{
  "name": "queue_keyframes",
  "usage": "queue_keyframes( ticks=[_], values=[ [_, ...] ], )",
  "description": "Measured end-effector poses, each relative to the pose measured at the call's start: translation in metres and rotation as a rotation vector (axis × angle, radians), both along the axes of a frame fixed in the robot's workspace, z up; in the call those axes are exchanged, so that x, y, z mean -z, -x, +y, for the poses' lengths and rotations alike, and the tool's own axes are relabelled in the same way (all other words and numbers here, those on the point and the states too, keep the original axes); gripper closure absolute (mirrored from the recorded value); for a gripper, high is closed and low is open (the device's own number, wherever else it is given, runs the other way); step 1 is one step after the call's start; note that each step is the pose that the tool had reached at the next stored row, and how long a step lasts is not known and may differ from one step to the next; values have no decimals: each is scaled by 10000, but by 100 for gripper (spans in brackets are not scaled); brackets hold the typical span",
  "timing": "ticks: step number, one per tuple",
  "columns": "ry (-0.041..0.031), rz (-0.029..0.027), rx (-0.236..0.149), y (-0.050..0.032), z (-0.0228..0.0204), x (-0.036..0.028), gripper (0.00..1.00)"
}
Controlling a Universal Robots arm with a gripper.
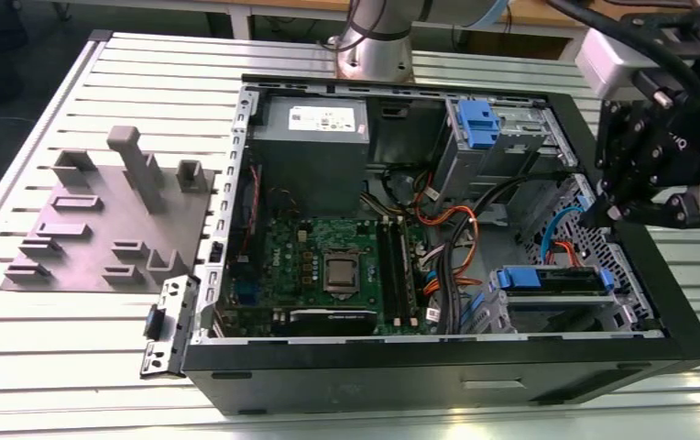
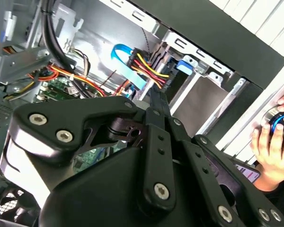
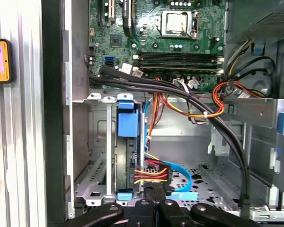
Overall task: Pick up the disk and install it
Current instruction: 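Insert the second disk wire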
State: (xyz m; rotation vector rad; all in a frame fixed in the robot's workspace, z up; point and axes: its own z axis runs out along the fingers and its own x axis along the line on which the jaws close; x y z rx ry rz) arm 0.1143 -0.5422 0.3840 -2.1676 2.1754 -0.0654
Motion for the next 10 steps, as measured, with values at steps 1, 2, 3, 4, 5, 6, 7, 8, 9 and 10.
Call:
queue_keyframes(
  ticks=[1, 2, 3, 4, 5, 6, 7, 8, 9, 10],
  values=[
    [1, 8, 0, 0, 15, -4, 89],
    [1, 16, 1, 0, 30, -5, 89],
    [-1, 39, 1, -1, 41, -4, 89],
    [0, 75, 0, -3, 44, -4, 89],
    [0, 85, 0, -3, 45, -4, 89],
    [0, 86, 2, -3, 45, -4, 89],
    [1, 87, 2, -3, 45, -4, 89],
    [1, 91, 1, -3, 45, -2, 89],
    [2, 102, 0, -5, 46, -1, 89],
    [1, 111, 1, -5, 48, 1, 89]
  ],
)
